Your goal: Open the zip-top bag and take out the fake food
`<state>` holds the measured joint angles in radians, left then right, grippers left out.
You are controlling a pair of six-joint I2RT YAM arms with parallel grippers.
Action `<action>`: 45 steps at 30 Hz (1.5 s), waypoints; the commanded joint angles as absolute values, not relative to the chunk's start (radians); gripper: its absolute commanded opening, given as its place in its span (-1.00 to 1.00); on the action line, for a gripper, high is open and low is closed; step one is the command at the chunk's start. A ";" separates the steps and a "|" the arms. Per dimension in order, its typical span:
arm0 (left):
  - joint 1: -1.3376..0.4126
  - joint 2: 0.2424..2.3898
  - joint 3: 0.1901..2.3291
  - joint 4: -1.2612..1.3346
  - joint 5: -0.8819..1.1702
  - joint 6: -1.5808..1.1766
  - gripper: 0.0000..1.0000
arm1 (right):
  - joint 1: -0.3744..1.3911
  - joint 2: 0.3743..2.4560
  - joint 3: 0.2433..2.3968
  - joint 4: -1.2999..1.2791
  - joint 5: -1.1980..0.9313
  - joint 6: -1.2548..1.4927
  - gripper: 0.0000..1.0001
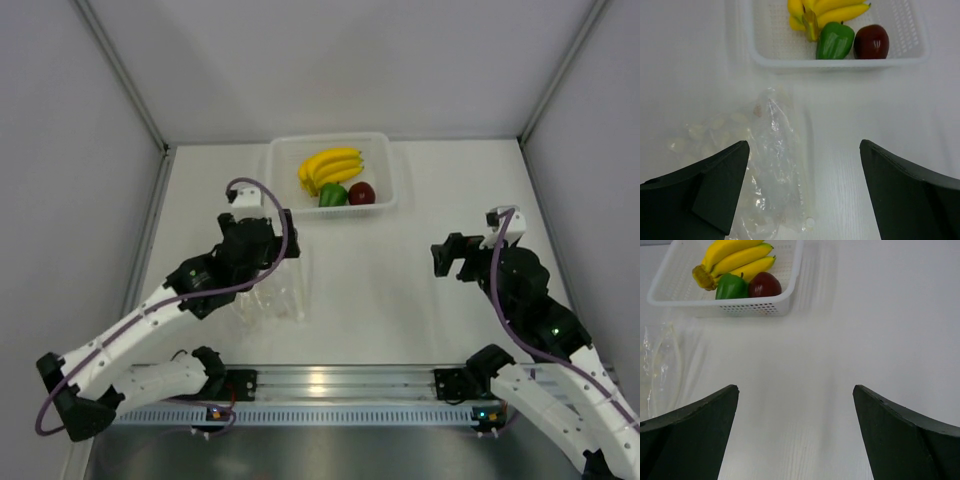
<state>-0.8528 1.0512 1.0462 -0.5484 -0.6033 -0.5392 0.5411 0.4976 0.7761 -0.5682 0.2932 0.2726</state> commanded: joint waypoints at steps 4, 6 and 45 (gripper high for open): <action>-0.845 0.663 0.944 -0.575 -0.724 -0.441 0.96 | 0.546 0.497 0.836 -0.563 0.428 0.272 0.99; -0.845 0.551 0.914 -0.578 -0.745 -0.384 0.96 | 0.545 0.479 0.844 -0.581 0.449 0.258 0.99; -0.342 0.491 0.793 -0.531 -0.428 -0.255 0.96 | 0.546 0.429 0.749 -0.489 0.431 0.273 0.99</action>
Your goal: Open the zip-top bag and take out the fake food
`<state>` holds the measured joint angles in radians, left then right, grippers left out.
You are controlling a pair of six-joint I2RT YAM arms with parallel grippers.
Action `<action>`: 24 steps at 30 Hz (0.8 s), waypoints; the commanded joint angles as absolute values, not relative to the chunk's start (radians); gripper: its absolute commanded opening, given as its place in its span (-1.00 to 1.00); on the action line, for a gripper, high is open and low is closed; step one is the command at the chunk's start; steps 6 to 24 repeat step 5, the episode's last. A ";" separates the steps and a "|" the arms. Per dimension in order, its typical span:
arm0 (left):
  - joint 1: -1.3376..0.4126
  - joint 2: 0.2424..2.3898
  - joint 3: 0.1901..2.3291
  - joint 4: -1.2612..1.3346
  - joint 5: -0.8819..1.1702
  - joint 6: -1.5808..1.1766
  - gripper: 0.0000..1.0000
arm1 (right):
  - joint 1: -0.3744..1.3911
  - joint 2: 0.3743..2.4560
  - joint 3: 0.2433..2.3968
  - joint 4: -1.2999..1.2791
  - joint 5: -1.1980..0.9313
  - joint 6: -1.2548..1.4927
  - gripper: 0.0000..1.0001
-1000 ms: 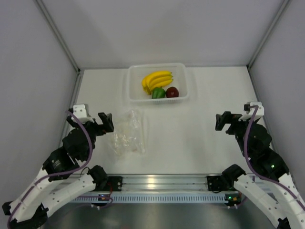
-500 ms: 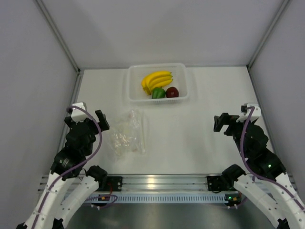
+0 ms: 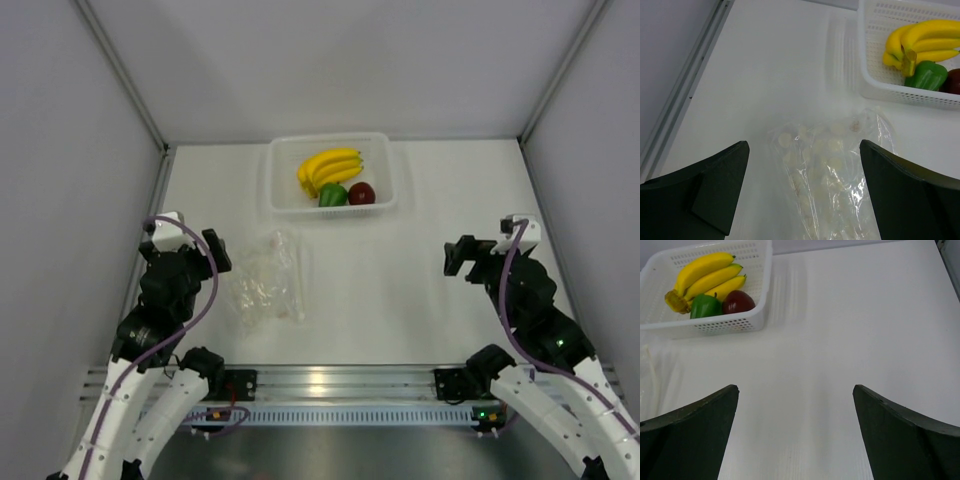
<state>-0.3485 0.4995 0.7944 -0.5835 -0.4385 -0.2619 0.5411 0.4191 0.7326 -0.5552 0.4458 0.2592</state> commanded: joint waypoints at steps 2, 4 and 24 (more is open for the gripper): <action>-0.342 0.491 0.788 -0.529 -0.429 -0.255 0.96 | 0.546 0.433 0.747 -0.488 0.428 0.281 0.99; -0.342 0.491 0.787 -0.531 -0.434 -0.255 0.96 | 0.545 0.433 0.747 -0.488 0.425 0.282 0.99; -0.342 0.489 0.787 -0.529 -0.436 -0.255 0.96 | 0.545 0.434 0.746 -0.485 0.425 0.282 0.99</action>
